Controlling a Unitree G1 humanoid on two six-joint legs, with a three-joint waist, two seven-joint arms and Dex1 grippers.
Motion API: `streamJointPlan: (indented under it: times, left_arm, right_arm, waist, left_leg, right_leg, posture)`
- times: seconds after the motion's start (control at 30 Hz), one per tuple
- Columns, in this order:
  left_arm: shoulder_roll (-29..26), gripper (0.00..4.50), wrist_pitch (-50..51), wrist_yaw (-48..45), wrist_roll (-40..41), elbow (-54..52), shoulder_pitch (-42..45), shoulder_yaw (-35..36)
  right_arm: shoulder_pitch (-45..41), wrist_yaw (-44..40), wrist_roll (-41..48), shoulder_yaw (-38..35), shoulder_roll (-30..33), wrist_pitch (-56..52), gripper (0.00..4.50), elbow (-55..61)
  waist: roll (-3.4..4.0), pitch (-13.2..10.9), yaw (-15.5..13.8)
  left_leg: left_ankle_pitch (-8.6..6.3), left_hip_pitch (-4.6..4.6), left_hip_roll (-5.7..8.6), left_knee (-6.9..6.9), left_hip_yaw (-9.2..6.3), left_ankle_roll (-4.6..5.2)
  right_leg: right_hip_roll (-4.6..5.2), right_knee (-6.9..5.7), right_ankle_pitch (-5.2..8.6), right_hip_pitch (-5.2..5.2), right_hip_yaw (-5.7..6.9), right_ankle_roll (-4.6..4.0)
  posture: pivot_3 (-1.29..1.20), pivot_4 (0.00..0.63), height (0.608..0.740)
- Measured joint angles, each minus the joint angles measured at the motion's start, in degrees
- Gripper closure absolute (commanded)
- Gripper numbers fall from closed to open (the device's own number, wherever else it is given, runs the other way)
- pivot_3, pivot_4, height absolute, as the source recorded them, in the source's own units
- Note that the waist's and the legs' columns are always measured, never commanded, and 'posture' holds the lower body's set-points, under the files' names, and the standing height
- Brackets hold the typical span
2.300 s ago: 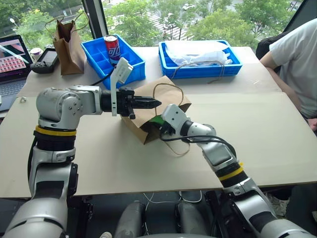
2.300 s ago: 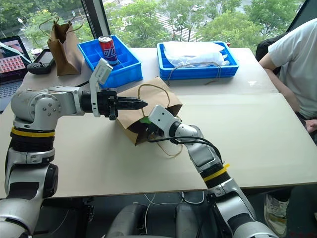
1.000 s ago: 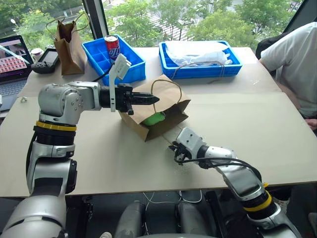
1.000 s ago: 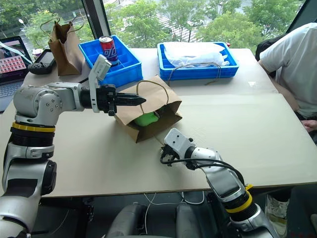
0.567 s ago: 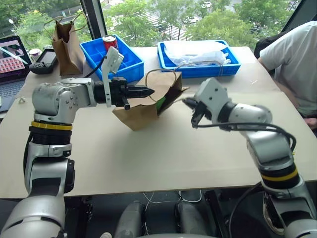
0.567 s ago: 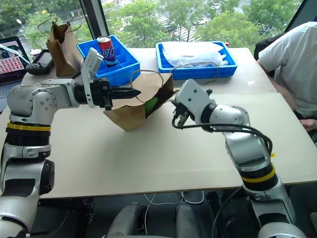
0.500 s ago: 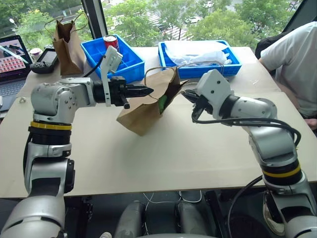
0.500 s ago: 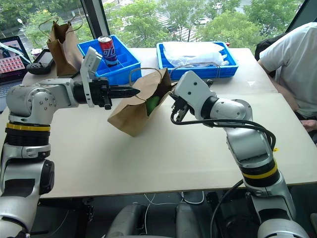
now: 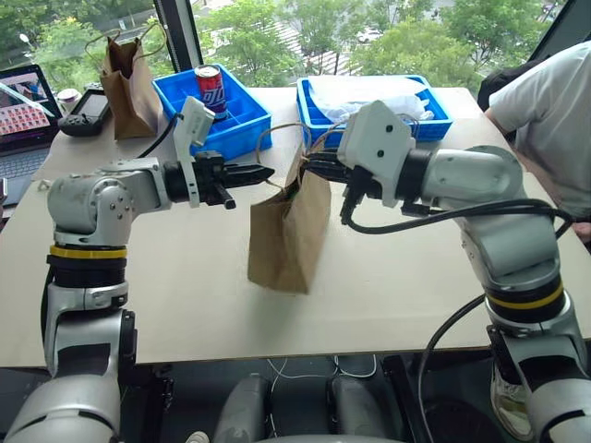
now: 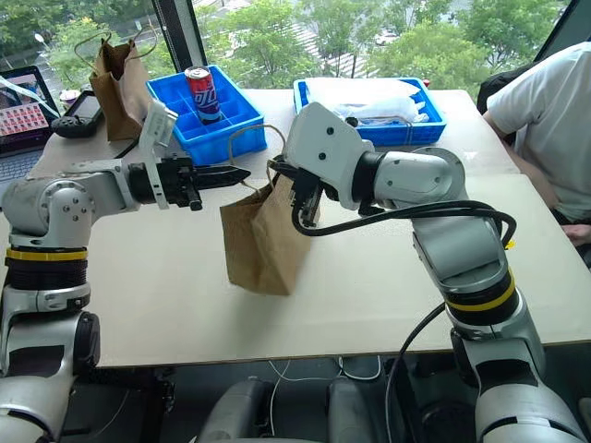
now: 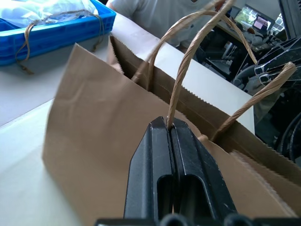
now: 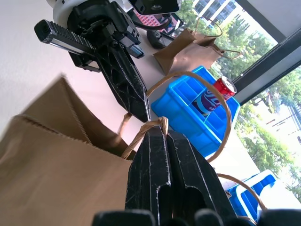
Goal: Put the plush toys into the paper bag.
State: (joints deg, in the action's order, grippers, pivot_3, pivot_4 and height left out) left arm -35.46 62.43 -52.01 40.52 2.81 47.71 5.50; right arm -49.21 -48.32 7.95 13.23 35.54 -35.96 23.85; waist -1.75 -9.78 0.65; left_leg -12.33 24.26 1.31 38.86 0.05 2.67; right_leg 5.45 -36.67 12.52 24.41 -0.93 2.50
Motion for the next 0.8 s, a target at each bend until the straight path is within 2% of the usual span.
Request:
streamJointPlan:
  times: [0.23,0.57,0.63,0.67,0.8]
  left_arm:
    - [-3.3,4.5,0.3,0.0,0.3,-0.6,-0.7,1.5]
    - [-0.1,4.5,-1.1,0.2,1.5,1.2,2.7,2.0]
    - [-0.9,3.92,-1.1,-0.9,1.5,1.1,2.6,1.0]
    - [-1.6,3.74,-1.0,-1.7,1.5,1.1,2.4,0.6]
    - [-4.9,2.22,0.7,-6.3,3.2,1.1,1.8,0.1]
  right_arm:
    - [-1.0,-1.8,0.1,0.0,1.4,0.6,4.48,-0.6]
    - [0.2,-1.7,-1.0,1.7,3.3,-1.0,4.48,0.1]
    - [0.7,-1.5,-0.8,1.7,3.0,-2.1,4.5,0.5]
    - [0.8,-1.3,-0.2,1.5,2.5,-3.2,3.86,0.6]
    - [0.8,-1.0,3.7,-0.8,0.4,-7.0,2.61,1.7]
  waist:
    - [0.0,0.0,0.0]
    - [0.0,0.0,-0.1]
    - [0.0,0.0,0.1]
    - [0.0,0.0,0.2]
    - [0.0,0.0,0.2]
  left_leg:
    - [0.0,-0.02,-0.02,-0.04,0.0,-0.01]
    - [0.0,0.01,0.02,-0.04,0.01,0.0]
    - [0.0,0.01,0.01,-0.04,0.01,0.0]
    - [0.0,0.01,0.0,-0.05,0.01,0.0]
    - [0.0,0.02,-0.06,-0.05,0.0,0.0]
  right_leg:
    - [-0.02,-0.02,0.0,0.04,0.0,-0.01]
    - [0.02,0.0,0.0,0.05,0.01,-0.01]
    - [0.01,-0.01,0.0,0.06,0.01,-0.01]
    - [-0.01,-0.01,0.0,0.06,0.0,-0.01]
    - [-0.05,-0.03,0.0,0.11,0.01,-0.02]
  posture:
    - [0.0,0.15,0.74]
    - [0.0,0.15,0.74]
    - [0.0,0.15,0.74]
    - [0.0,0.15,0.74]
    - [0.0,0.15,0.74]
